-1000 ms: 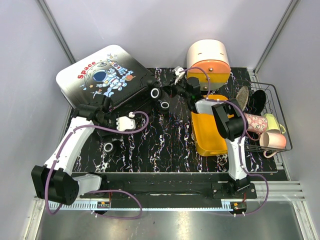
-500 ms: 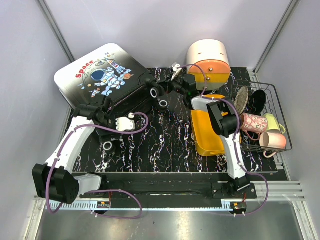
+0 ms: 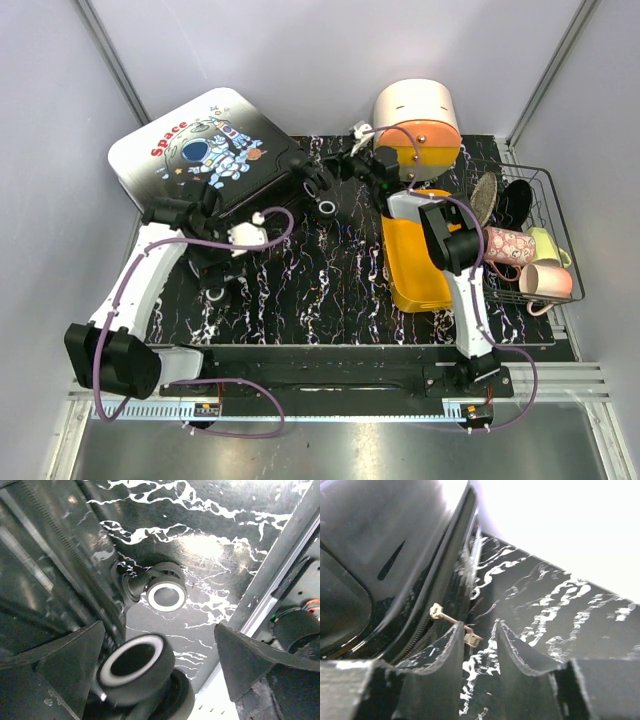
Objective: Open, take out, and arrange the luggage
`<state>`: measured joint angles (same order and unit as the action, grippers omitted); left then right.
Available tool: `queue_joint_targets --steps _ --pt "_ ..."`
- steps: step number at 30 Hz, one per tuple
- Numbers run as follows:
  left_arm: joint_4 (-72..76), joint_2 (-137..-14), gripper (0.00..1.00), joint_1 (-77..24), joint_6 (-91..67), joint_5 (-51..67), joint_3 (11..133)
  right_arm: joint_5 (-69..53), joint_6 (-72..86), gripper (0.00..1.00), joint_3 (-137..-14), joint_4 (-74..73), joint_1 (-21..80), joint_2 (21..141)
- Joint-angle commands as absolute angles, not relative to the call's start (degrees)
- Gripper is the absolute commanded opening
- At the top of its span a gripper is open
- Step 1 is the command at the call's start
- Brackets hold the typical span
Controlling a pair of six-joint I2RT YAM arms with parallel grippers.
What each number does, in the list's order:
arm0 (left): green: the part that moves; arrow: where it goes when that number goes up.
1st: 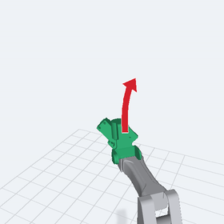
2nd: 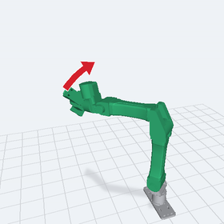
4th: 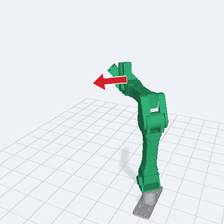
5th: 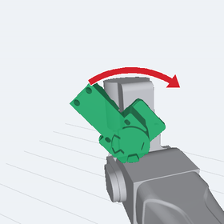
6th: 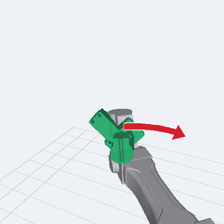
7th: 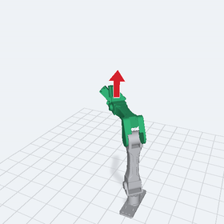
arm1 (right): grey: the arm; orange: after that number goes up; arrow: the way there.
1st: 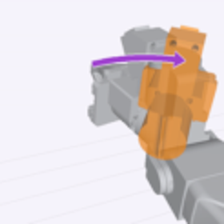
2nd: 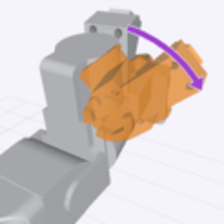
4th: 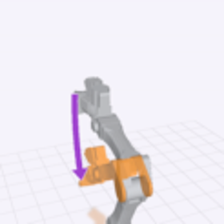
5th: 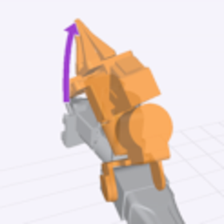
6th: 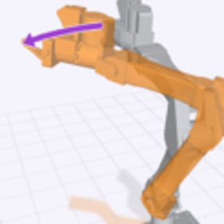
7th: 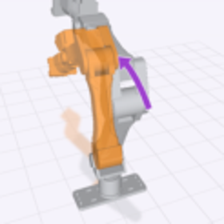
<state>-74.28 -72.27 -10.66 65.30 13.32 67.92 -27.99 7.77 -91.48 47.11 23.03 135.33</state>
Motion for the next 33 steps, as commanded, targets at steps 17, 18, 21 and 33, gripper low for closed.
queue_joint_targets --steps 17,18,21,33 --pt "-60.29 -70.14 0.99 3.14 10.75 24.86 90.53 -33.58 0.36 0.93 -105.28 -12.86 18.89 109.51" --pt "-60.03 -70.05 0.99 7.08 9.33 27.48 90.09 -32.88 -2.35 0.94 -107.82 -15.18 20.20 109.60" --pt "-59.77 -69.70 0.99 14.29 5.28 31.36 87.81 -30.15 -7.90 0.96 -112.56 -24.59 23.45 111.00" --pt "-57.92 -65.04 0.99 26.01 -1.49 26.46 77.00 -21.80 -14.94 1.00 -127.61 -46.31 30.06 122.69"
